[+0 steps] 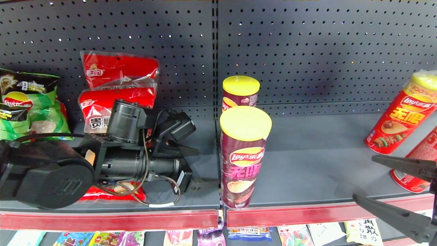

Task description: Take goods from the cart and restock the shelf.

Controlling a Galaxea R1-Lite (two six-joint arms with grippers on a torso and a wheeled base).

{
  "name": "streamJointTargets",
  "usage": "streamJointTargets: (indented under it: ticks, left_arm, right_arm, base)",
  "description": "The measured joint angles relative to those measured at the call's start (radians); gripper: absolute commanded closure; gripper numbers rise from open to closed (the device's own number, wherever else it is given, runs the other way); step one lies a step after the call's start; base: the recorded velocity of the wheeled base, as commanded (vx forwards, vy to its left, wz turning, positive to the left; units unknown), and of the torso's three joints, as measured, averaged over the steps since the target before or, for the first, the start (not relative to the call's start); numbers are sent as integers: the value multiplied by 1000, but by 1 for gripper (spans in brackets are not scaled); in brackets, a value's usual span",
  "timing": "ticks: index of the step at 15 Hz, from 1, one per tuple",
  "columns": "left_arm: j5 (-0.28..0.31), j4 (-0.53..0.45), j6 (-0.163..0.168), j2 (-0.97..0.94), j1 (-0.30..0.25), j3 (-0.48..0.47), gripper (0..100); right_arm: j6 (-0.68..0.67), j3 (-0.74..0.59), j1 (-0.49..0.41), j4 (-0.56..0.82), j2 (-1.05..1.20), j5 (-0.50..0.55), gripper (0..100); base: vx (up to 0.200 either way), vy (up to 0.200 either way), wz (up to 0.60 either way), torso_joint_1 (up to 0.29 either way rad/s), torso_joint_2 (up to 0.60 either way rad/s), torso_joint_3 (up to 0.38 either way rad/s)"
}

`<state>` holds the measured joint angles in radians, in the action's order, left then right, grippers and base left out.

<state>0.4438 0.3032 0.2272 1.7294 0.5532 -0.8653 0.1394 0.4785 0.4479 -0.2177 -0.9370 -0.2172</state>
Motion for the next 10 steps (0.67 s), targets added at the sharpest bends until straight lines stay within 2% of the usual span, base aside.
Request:
streamJointTargets:
  ticks: [6, 10]
  left_arm:
    - [-1, 0, 0, 11, 1, -3, 0]
    - [-6, -1, -3, -71, -53, 61, 0]
  right_arm:
    - [0, -1, 0, 3, -1, -1, 0]
    - [1, -42, 0, 3, 11, -1, 0]
  base:
    - [0, 0, 0, 0, 0, 0]
    - [0, 0, 0, 0, 0, 0]
